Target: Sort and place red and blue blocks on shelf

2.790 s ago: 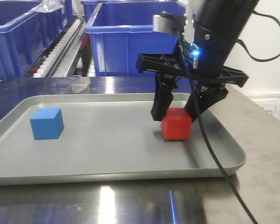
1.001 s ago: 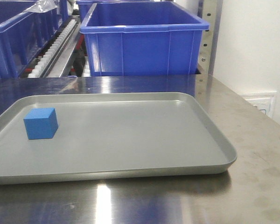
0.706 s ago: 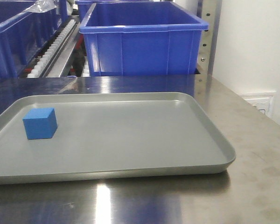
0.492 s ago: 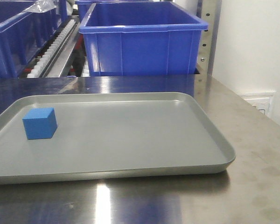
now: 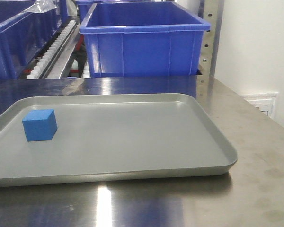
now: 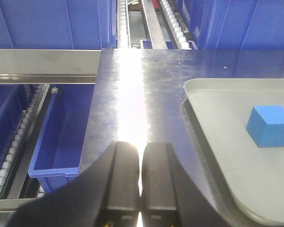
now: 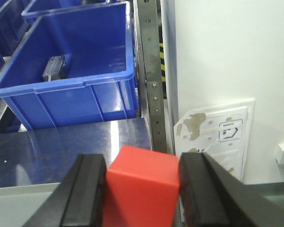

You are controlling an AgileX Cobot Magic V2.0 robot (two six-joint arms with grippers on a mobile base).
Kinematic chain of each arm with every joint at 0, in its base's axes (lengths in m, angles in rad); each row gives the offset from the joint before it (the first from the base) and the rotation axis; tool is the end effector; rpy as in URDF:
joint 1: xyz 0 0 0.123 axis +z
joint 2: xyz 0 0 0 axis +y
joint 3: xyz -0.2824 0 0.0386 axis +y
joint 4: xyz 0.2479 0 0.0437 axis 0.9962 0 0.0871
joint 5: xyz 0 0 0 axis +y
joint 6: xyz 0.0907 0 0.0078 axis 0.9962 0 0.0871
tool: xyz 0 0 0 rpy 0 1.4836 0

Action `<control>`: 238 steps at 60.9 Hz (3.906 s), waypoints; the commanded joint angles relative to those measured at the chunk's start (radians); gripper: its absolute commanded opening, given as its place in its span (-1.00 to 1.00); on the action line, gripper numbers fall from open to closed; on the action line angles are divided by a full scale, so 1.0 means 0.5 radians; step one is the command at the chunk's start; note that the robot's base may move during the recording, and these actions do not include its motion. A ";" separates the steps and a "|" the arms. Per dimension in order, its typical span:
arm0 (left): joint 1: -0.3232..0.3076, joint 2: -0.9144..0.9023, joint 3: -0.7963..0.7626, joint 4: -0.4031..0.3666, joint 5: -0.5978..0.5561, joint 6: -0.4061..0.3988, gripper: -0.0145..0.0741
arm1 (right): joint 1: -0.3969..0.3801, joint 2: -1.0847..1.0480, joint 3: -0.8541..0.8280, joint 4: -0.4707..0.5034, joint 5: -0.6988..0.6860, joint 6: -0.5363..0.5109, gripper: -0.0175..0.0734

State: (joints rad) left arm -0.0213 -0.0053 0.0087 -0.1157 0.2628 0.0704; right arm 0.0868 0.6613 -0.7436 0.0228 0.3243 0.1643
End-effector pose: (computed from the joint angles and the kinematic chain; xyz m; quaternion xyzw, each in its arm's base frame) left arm 0.0549 -0.0039 0.1868 0.0019 0.7669 -0.0316 0.6410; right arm 0.1337 0.0123 0.3767 0.0353 0.7588 0.0911 0.6439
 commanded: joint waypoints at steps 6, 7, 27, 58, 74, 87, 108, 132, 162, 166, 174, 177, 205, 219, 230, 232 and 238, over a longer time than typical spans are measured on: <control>-0.001 -0.028 0.048 -0.005 -0.167 -0.019 -0.40 | -0.013 -0.071 -0.019 -0.020 -0.214 -0.010 -0.51; -0.001 -0.028 0.048 -0.005 -0.167 -0.019 -0.40 | -0.013 -0.074 -0.014 -0.020 -0.218 -0.010 -0.51; -0.001 -0.028 0.048 -0.005 -0.167 -0.019 -0.40 | -0.013 -0.150 0.135 -0.020 -0.281 -0.010 -0.51; -0.001 -0.028 0.048 -0.005 -0.167 -0.019 -0.40 | -0.013 -0.154 0.270 -0.020 -0.393 -0.010 -0.51; -0.001 -0.028 0.048 -0.005 -0.167 -0.019 -0.40 | -0.013 -0.154 0.270 -0.020 -0.431 -0.010 -0.51; -0.001 -0.028 0.048 -0.005 -0.167 -0.019 -0.40 | -0.013 -0.154 0.270 -0.020 -0.431 -0.010 -0.51; -0.001 -0.028 0.048 -0.005 -0.167 -0.019 -0.40 | -0.013 -0.154 0.270 -0.020 -0.431 -0.010 -0.51; -0.001 -0.028 0.048 -0.005 -0.167 -0.019 -0.40 | -0.013 -0.154 0.270 -0.020 -0.431 -0.010 -0.51; -0.001 -0.028 0.048 -0.005 -0.167 -0.019 -0.40 | -0.013 -0.154 0.270 -0.020 -0.431 -0.010 -0.51; -0.001 -0.028 0.048 -0.005 -0.167 -0.019 -0.40 | -0.013 -0.154 0.270 -0.020 -0.431 -0.010 -0.51; -0.005 -0.024 0.043 -0.005 -0.167 -0.019 -0.40 | -0.013 -0.154 0.270 -0.020 -0.431 -0.010 -0.51; -0.005 -0.008 0.025 -0.053 -0.167 -0.019 -0.40 | -0.013 -0.154 0.270 -0.020 -0.429 -0.010 -0.51; -0.009 1.070 -0.873 -0.174 -0.158 -0.019 -0.40 | -0.013 -0.154 0.270 -0.020 -0.429 -0.010 -0.51; -0.009 1.297 -1.161 -0.174 -0.017 -0.019 -0.40 | -0.013 -0.154 0.270 -0.020 -0.429 -0.010 -0.51; -0.009 1.277 -1.172 -0.171 -0.014 -0.019 -0.40 | -0.013 -0.154 0.270 -0.020 -0.429 -0.010 -0.51; -0.009 1.277 -1.172 -0.171 -0.014 -0.019 -0.40 | -0.013 -0.154 0.270 -0.020 -0.429 -0.010 -0.51; -0.009 1.277 -1.172 -0.175 -0.014 -0.019 -0.40 | -0.013 -0.154 0.270 -0.020 -0.429 -0.010 -0.51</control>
State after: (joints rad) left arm -0.0213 0.6342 -0.5393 -0.1904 0.3258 0.0704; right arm 0.0868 0.5884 -0.5827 0.0228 0.2044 0.1643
